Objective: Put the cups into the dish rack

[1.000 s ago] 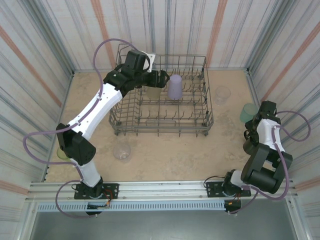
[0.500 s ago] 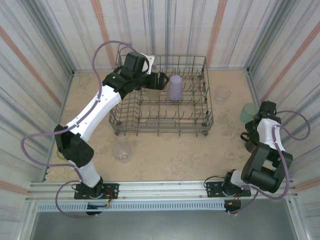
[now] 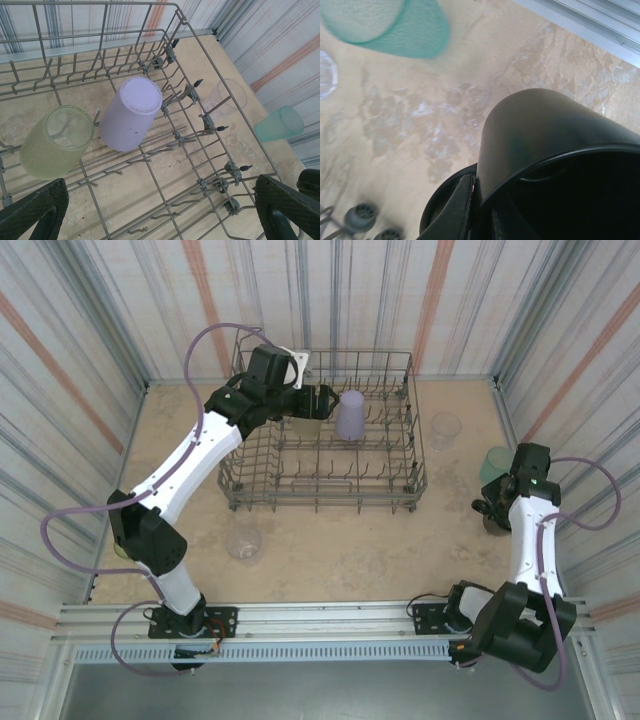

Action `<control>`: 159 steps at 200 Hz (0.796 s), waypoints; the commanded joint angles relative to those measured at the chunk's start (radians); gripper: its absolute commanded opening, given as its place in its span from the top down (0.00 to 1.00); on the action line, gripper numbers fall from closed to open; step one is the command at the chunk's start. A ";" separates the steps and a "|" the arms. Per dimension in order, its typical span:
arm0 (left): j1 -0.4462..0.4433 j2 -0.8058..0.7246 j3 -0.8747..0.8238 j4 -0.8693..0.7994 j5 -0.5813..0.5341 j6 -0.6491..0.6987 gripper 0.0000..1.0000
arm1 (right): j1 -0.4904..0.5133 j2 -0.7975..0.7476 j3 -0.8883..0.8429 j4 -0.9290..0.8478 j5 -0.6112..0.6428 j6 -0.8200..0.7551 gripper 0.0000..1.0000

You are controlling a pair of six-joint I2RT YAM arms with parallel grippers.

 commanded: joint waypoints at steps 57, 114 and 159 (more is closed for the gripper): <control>0.003 -0.042 0.007 -0.003 0.008 -0.036 0.01 | 0.160 -0.064 0.254 -0.059 -0.143 -0.012 1.00; 0.007 -0.020 0.078 -0.074 -0.032 -0.051 0.01 | 0.276 -0.043 0.348 0.098 -0.250 -0.028 1.00; 0.034 -0.007 0.121 -0.108 -0.021 -0.076 0.01 | 0.326 0.055 0.449 0.174 -0.324 -0.062 1.00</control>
